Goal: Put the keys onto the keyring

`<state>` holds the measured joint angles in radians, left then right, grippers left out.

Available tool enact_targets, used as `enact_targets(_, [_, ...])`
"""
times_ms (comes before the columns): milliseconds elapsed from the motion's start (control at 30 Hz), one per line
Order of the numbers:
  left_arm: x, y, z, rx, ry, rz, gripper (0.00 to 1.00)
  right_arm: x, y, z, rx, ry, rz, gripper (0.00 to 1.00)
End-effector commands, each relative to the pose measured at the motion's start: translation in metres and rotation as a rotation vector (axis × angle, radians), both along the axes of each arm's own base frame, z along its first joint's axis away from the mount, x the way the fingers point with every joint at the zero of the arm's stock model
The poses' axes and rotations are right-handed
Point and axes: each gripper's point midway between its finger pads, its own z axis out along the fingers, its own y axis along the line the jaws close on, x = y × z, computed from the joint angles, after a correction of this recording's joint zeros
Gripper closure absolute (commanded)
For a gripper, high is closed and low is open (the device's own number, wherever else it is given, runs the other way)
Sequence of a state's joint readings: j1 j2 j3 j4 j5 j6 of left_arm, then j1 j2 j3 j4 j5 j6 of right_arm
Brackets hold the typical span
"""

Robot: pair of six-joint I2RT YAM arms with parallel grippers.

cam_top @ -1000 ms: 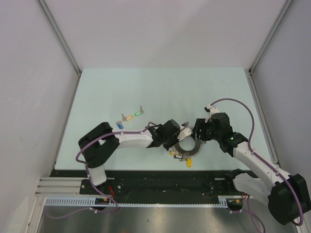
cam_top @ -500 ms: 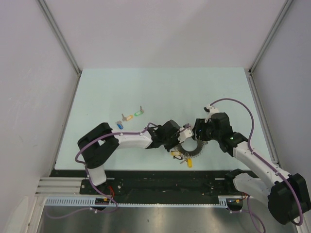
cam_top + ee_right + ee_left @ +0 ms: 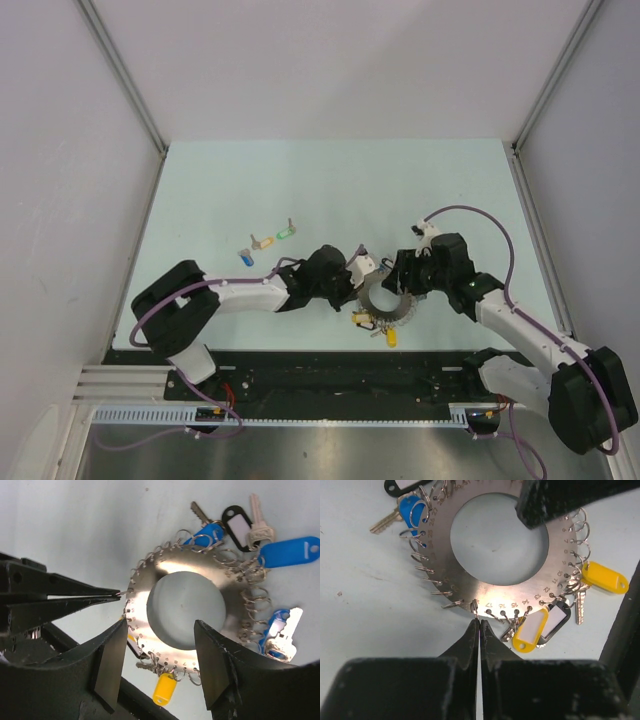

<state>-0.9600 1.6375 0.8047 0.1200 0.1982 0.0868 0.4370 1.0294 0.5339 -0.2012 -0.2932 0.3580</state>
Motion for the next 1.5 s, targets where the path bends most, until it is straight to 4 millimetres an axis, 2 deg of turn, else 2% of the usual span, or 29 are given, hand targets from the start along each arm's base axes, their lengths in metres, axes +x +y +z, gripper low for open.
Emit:
enact_targets(0, [0.003, -0.02, 0.043, -0.204, -0.038, -0.034, 1.0, -0.002, 0.021, 0.018, 0.057, -0.104, 0.13, 0.39])
enact_targets(100, [0.004, -0.019, 0.058, -0.292, -0.04, -0.036, 1.0, -0.004, 0.028, 0.028, 0.08, -0.165, 0.169, 0.38])
enact_targets(200, [0.006, -0.016, 0.072, -0.378, -0.037, -0.043, 1.0, -0.013, 0.039, 0.046, 0.116, -0.263, 0.236, 0.35])
enact_targets(233, [0.006, -0.014, 0.082, -0.421, -0.039, -0.056, 1.0, -0.011, 0.043, 0.059, 0.124, -0.331, 0.238, 0.34])
enact_targets(333, [0.004, -0.01, 0.102, -0.489, -0.061, -0.098, 1.0, -0.011, 0.049, 0.076, 0.1, -0.466, 0.284, 0.27])
enact_targets(433, [0.001, -0.007, 0.12, -0.524, -0.081, -0.14, 0.99, -0.011, 0.052, 0.09, 0.131, -0.509, 0.292, 0.24])
enact_targets(567, [-0.002, -0.003, 0.138, -0.537, -0.102, -0.19, 1.0, -0.011, 0.051, 0.107, 0.173, -0.568, 0.329, 0.27])
enact_targets(600, [-0.002, -0.001, 0.136, -0.518, -0.103, -0.2, 1.0, -0.011, 0.05, 0.11, 0.177, -0.578, 0.337, 0.27])
enact_targets(667, [0.001, 0.0, 0.147, -0.513, -0.124, -0.217, 1.0, -0.013, 0.05, 0.117, 0.196, -0.603, 0.371, 0.29])
enact_targets(700, [-0.002, 0.002, 0.143, -0.481, -0.113, -0.234, 1.0, -0.011, 0.046, 0.122, 0.197, -0.622, 0.368, 0.29])
enact_targets(767, [0.0, 0.002, 0.152, -0.467, -0.128, -0.247, 1.0, -0.015, 0.046, 0.129, 0.219, -0.644, 0.405, 0.31])
enact_targets(1033, [-0.008, 0.004, 0.173, -0.499, -0.119, -0.314, 1.0, -0.028, 0.059, 0.132, 0.275, -0.67, 0.561, 0.43])
enact_targets(1133, [-0.013, 0.005, 0.182, -0.525, -0.113, -0.34, 1.0, -0.03, 0.061, 0.136, 0.284, -0.697, 0.587, 0.45])
enact_targets(1467, [-0.024, 0.005, 0.194, -0.541, -0.093, -0.411, 1.0, -0.037, 0.07, 0.136, 0.325, -0.703, 0.679, 0.56])
